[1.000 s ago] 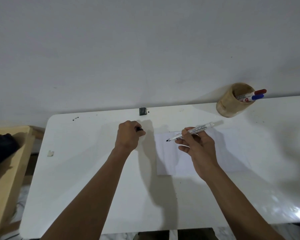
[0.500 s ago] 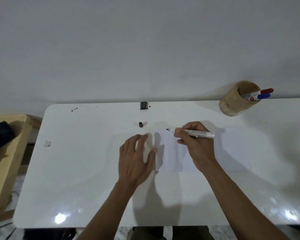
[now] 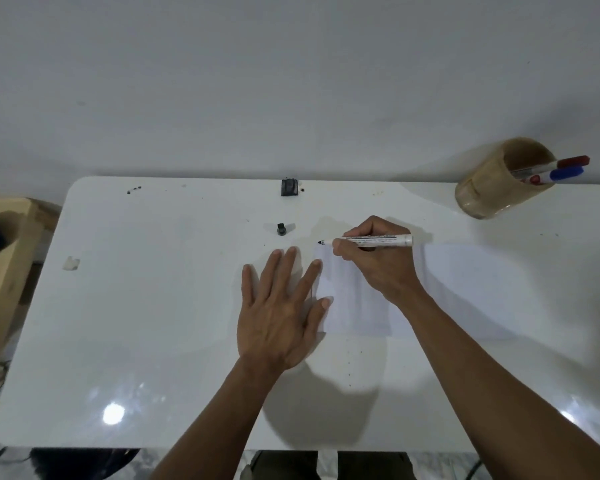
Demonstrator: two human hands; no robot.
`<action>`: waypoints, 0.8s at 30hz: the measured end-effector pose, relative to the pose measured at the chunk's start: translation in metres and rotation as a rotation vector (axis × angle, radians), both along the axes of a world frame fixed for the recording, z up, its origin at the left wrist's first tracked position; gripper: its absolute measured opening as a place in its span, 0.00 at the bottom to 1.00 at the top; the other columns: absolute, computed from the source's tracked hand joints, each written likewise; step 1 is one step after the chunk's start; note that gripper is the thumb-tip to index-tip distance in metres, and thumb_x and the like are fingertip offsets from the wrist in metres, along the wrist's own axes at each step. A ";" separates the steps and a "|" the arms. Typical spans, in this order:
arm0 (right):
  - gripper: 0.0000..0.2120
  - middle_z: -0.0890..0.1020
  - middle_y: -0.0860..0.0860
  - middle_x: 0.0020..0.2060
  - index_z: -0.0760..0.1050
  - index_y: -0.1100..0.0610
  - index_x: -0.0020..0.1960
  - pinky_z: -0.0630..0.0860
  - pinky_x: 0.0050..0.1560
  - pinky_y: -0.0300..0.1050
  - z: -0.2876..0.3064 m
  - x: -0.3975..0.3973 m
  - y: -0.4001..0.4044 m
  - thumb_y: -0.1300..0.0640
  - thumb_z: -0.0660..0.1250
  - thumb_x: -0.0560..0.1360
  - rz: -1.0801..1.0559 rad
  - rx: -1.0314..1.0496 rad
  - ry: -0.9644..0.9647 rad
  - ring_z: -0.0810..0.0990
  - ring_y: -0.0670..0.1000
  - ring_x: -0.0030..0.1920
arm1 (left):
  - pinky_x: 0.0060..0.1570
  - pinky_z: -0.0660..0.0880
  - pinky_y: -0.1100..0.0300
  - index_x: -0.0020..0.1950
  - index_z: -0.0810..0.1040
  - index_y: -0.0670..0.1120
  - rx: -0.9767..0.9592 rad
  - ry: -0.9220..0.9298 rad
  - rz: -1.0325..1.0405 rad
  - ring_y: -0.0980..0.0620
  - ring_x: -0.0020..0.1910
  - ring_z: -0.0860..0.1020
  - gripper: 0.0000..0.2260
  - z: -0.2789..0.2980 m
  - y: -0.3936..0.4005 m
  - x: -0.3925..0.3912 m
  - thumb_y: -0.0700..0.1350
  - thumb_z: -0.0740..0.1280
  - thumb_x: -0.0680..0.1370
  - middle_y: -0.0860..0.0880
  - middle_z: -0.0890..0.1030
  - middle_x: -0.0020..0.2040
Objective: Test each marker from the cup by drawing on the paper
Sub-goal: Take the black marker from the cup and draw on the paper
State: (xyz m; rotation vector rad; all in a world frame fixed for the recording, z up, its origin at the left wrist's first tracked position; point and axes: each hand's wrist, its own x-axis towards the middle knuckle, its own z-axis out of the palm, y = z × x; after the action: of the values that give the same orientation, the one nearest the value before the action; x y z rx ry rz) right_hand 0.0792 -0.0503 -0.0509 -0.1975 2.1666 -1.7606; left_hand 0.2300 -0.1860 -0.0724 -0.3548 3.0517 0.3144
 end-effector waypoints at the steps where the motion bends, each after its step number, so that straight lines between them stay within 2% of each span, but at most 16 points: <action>1: 0.09 0.87 0.60 0.38 0.80 0.65 0.40 0.83 0.42 0.66 -0.002 0.000 0.000 0.63 0.80 0.70 0.001 0.002 0.003 0.87 0.62 0.40 | 0.77 0.51 0.36 0.79 0.59 0.59 0.002 0.007 0.002 0.46 0.81 0.54 0.26 0.000 0.000 0.000 0.63 0.51 0.82 0.47 0.59 0.81; 5: 0.09 0.87 0.59 0.37 0.80 0.66 0.41 0.84 0.43 0.63 -0.007 0.000 -0.002 0.64 0.80 0.70 0.001 0.011 0.023 0.88 0.56 0.39 | 0.76 0.54 0.36 0.77 0.65 0.56 -0.009 0.058 0.009 0.45 0.80 0.58 0.25 -0.003 0.000 0.000 0.63 0.54 0.81 0.46 0.63 0.80; 24: 0.09 0.87 0.56 0.37 0.81 0.60 0.39 0.83 0.41 0.62 -0.014 -0.001 -0.004 0.59 0.81 0.69 0.002 0.081 0.049 0.87 0.61 0.40 | 0.75 0.56 0.34 0.76 0.68 0.55 -0.031 0.134 0.019 0.44 0.79 0.60 0.25 -0.006 0.001 -0.001 0.63 0.58 0.80 0.46 0.66 0.78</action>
State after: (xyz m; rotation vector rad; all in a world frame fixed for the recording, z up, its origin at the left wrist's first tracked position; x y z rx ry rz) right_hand 0.0783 -0.0543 -0.0645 -0.2253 2.2667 -1.6793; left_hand 0.2289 -0.1853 -0.0783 -0.3797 3.1895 0.3035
